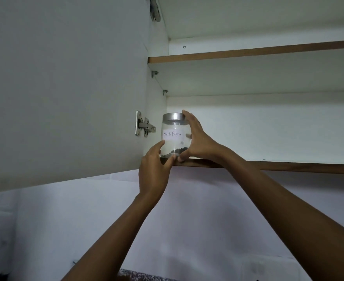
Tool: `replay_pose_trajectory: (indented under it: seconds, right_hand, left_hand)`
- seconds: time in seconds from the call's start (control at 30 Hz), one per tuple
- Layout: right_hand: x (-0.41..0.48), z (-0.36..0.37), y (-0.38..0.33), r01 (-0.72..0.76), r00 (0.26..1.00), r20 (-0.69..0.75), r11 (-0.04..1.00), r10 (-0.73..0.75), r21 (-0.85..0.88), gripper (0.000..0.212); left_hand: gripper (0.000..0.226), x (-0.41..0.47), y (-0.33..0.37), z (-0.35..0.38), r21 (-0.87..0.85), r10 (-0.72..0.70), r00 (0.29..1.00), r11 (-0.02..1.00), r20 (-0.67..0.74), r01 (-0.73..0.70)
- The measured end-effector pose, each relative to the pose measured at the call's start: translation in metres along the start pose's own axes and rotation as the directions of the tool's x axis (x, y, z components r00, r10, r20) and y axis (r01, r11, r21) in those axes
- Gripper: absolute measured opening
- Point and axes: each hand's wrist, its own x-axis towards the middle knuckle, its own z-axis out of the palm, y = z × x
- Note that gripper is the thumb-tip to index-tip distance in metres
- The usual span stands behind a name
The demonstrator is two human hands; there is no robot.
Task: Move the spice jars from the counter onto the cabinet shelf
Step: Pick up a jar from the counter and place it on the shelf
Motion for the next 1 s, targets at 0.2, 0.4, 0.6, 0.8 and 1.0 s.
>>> replay_pose_trajectory:
  seconds: [0.2,0.4,0.6,0.8,1.0]
  right_hand:
    - [0.007,0.012,0.005,-0.070,0.997,-0.024,0.986,0.075,0.152,0.107]
    - [0.015,0.030,-0.005,-0.110,0.992,-0.049,0.992,0.113,0.053,0.116]
    - [0.022,0.039,-0.004,-0.130,0.991,-0.041,0.991,0.129,-0.018,0.122]
    - [-0.005,0.043,-0.026,-0.196,0.968,-0.171,0.979,0.184,-0.056,0.108]
    - [-0.121,0.062,-0.052,-0.094,0.870,-0.486,0.995,0.076,-0.013,0.045]
  left_hand:
    - [0.037,0.005,-0.001,0.005,0.300,0.091,0.981,0.944,0.172,-0.140]
    - [0.046,0.006,-0.009,0.003,0.467,-0.047,0.964,0.880,0.262,-0.084]
    - [0.064,0.004,-0.015,-0.005,0.424,-0.071,0.929,0.900,0.363,-0.097]
    - [0.062,-0.020,0.001,-0.027,0.242,0.007,0.929,0.965,0.370,-0.103]
    - [0.035,-0.112,0.007,-0.091,-0.033,0.126,0.894,0.992,0.431,-0.124]
